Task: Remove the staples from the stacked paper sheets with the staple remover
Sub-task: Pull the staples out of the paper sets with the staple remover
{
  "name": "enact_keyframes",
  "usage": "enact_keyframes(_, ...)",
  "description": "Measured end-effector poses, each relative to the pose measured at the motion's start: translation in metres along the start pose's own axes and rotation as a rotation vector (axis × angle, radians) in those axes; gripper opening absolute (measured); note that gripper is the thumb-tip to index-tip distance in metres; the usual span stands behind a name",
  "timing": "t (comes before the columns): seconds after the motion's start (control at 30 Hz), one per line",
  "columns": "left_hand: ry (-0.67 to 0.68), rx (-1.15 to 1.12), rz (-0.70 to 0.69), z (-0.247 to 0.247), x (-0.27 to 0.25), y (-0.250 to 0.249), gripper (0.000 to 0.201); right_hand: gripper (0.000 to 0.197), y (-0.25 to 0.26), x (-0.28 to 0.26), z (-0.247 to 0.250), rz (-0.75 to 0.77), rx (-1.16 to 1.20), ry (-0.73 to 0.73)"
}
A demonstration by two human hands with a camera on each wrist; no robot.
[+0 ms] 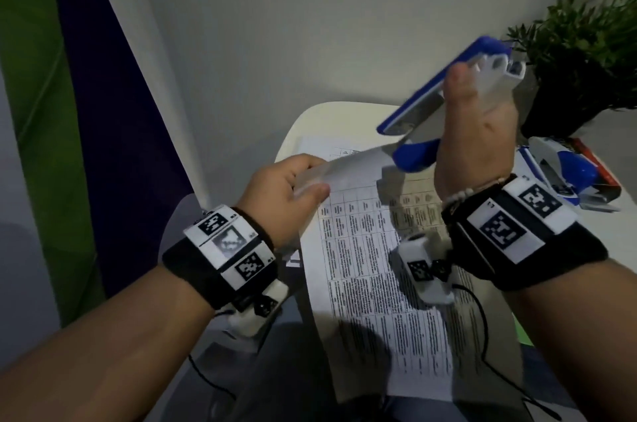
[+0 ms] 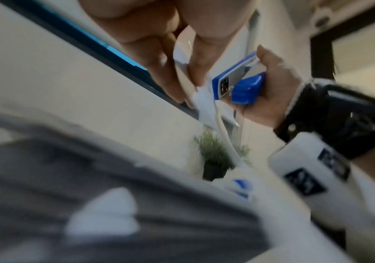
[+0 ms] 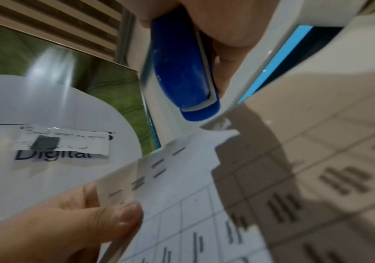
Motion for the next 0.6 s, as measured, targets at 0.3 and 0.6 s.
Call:
enact_keyframes(0.3, -0.001, -0.153, -0.036, -0.005, -0.008, -0.015, 0.030, 0.030, 0.021, 0.003, -0.022, 0.150, -0.147, 0.180)
enact_keyframes(0.6, -0.044, -0.128, -0.071, -0.007, -0.011, -0.024, 0.028, 0.028, 0.022, -0.001, -0.037, 0.163, -0.254, 0.280)
Point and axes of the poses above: each hand's wrist, its own x-axis towards the middle knuckle, its own z-axis out of the back of the hand, y = z × x, the point moved 5 cm from there along x, towards the middle knuckle, and after that the axes turned 15 degrees about -x, right-handed, at the moved point
